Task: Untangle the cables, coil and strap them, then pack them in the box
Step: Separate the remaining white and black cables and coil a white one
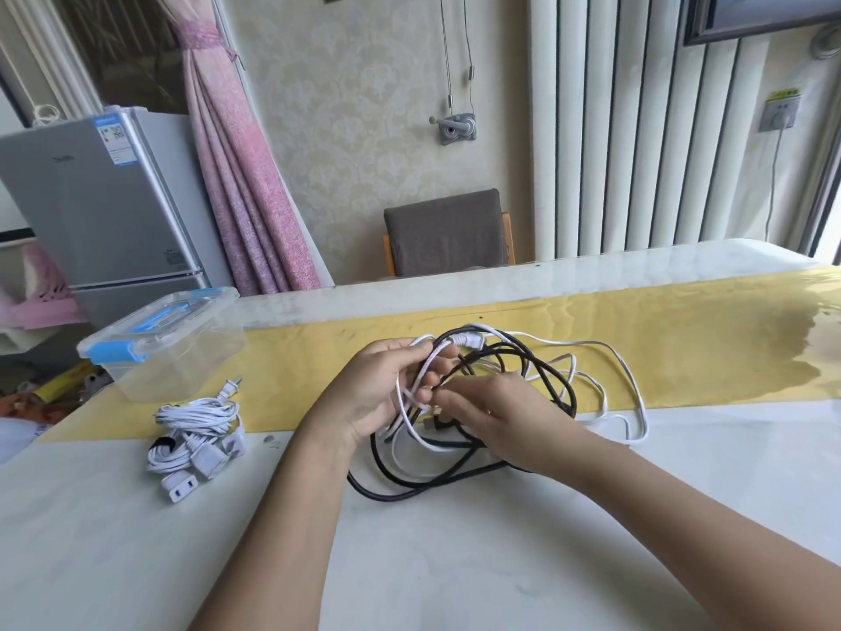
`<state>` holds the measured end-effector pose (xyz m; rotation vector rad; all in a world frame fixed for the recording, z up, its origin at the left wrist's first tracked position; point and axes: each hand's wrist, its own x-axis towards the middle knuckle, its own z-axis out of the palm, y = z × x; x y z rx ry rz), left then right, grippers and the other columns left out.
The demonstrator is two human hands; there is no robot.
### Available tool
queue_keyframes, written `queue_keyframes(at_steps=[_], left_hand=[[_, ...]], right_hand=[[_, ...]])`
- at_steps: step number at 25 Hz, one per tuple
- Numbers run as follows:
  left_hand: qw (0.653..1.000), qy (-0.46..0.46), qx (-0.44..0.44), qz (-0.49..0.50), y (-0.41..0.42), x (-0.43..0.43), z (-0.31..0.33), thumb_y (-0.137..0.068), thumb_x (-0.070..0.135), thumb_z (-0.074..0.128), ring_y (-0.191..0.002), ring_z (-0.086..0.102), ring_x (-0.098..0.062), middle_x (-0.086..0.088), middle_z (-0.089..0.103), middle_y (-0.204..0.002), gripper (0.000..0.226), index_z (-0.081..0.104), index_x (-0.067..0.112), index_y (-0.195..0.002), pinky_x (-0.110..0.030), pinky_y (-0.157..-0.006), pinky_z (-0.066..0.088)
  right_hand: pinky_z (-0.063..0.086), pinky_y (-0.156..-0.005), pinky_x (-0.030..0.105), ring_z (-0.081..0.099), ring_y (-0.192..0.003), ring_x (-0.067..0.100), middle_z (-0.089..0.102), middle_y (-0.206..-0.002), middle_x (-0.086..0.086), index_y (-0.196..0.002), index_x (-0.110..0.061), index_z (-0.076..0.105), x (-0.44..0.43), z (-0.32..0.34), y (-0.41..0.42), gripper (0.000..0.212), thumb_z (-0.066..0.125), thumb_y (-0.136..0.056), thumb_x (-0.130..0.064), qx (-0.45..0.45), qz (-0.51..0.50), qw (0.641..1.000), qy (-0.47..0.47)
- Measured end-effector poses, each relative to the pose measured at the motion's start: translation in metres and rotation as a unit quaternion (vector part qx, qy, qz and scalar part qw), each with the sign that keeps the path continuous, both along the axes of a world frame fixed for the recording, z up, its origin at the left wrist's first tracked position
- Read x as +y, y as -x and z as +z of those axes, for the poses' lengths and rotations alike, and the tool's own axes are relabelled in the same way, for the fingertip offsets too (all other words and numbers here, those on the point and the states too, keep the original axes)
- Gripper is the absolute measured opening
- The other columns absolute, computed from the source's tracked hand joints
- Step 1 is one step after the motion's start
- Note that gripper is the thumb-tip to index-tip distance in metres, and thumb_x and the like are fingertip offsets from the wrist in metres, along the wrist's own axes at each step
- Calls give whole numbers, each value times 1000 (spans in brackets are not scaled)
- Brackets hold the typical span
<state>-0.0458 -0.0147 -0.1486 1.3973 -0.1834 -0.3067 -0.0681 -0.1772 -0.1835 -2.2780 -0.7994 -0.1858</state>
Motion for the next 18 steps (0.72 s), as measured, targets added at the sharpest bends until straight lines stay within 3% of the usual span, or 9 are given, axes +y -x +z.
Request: queue_keyframes(at_steps=[2,4,7,8,11,14,16,18], left_hand=[[996,72,27,-44,2,2,3,-92,-5,36,-67,67,-12,-12,72,-87,28,61,-7,-104,-17,-51,50],[991,106,38,-76,2,6,3,-85,-17,30,-86,71,-20,-19,69,-105,40,60,-8,-110,-23,-66,57],[995,68,15,-77,2,5,1,-80,-27,24,-101,68,-23,-20,62,-121,53,56,-10,-118,-28,-78,57],[996,57,9,-72,2,3,0,-79,-27,30,-102,67,-23,-19,63,-121,51,56,-9,-119,-28,-80,57],[998,15,-20,-54,3,0,-2,-76,-15,54,-94,69,-19,-14,66,-112,39,63,-1,-111,-25,-79,57],[994,-77,-74,6,1,2,-3,-80,-6,63,-81,68,-13,-9,66,-103,28,66,3,-107,-20,-71,55],[982,-144,-114,39,0,4,-5,-77,-5,70,-83,69,-13,-8,68,-104,35,65,6,-110,-22,-72,55],[955,-246,-162,35,1,8,-6,-72,-4,77,-92,69,-9,1,70,-106,47,66,22,-109,-24,-80,56]], right_hand=[[46,-71,32,56,-67,13,68,-74,-1,-83,-12,68,-1,4,-1,36,43,-100,-32,63,-17,994,-90],[48,-73,33,57,-66,10,70,-78,-2,-80,-15,71,-4,8,-3,32,47,-97,-27,123,-29,981,-150],[44,-68,26,52,-67,11,61,-76,-11,-83,-25,68,-8,13,-2,12,59,-88,-28,153,-12,981,-120],[41,-65,20,51,-67,11,57,-77,-15,-83,-28,67,-8,15,-1,4,65,-86,-29,145,-12,984,-98],[37,-60,15,48,-63,4,53,-78,-11,-71,-33,61,-7,14,-1,16,76,-77,-35,56,-77,993,-67],[35,-52,17,46,-53,4,51,-57,-9,-69,-21,62,-7,13,-3,19,72,-82,-31,16,-138,984,-114],[32,-51,19,44,-53,8,53,-58,-6,-72,-17,61,-9,12,-6,20,66,-86,-30,-5,-174,977,-125],[32,-52,20,49,-56,12,59,-63,-2,-75,-15,61,-13,11,-9,20,62,-89,-29,-11,-201,972,-121]])
